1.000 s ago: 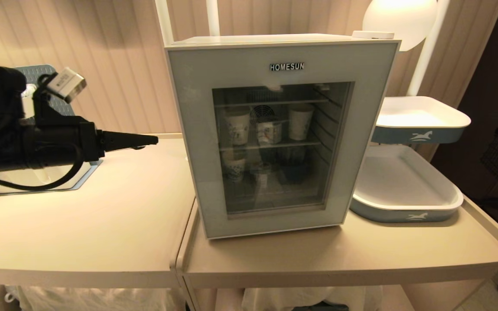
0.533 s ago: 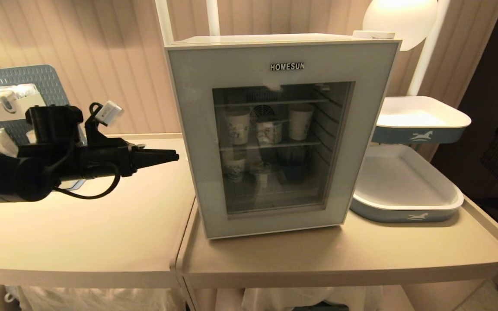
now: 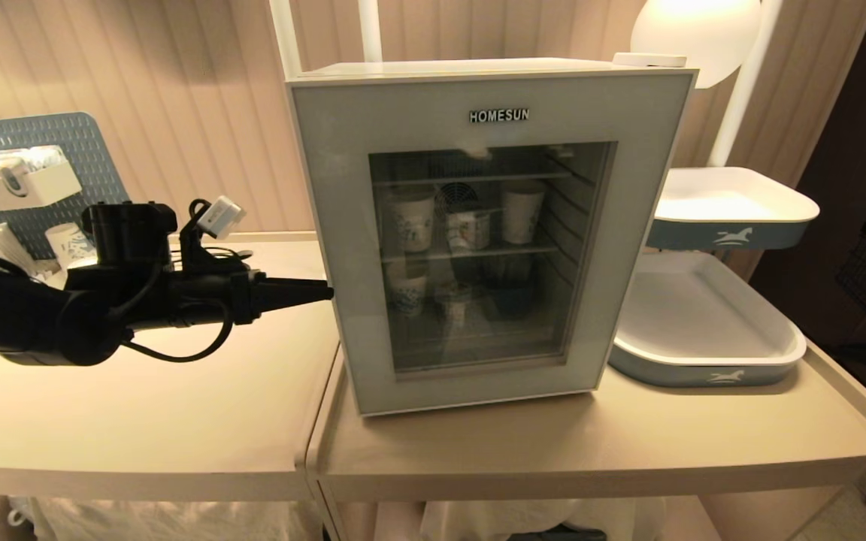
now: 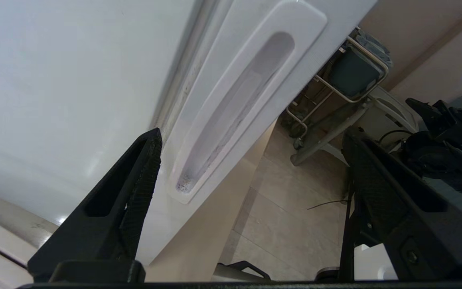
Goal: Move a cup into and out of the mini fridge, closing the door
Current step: Open the freezer door
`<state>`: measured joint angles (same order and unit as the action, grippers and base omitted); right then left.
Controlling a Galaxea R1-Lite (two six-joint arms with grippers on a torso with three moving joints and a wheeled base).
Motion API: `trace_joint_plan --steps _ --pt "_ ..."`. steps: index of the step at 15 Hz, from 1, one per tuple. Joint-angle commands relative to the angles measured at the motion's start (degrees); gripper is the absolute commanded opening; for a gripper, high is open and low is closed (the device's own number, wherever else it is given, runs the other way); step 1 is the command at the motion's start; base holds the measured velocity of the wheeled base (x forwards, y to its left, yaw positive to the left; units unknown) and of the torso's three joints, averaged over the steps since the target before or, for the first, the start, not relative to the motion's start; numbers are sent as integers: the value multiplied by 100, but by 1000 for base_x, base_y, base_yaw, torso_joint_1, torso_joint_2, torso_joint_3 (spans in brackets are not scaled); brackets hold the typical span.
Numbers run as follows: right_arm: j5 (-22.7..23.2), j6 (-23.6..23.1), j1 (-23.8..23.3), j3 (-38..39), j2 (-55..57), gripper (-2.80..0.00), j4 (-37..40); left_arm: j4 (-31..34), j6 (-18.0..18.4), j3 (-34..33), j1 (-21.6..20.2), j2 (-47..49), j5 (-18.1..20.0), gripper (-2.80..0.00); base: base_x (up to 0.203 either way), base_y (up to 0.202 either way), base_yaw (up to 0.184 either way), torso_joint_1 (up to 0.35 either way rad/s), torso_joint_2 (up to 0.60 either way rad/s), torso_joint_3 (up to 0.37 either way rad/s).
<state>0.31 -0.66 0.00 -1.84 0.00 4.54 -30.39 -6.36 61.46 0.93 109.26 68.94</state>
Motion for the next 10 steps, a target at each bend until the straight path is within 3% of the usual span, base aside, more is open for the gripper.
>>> trace_joint_plan --steps 1,10 --pt "4 -4 0 0 9 -280 3 -19 -5 -56 31 -61 41 0 0 0 0 0 0 0" --pt "4 -4 0 0 9 -280 -6 -30 11 -227 364 -240 15 0 0 0 0 0 0 0"
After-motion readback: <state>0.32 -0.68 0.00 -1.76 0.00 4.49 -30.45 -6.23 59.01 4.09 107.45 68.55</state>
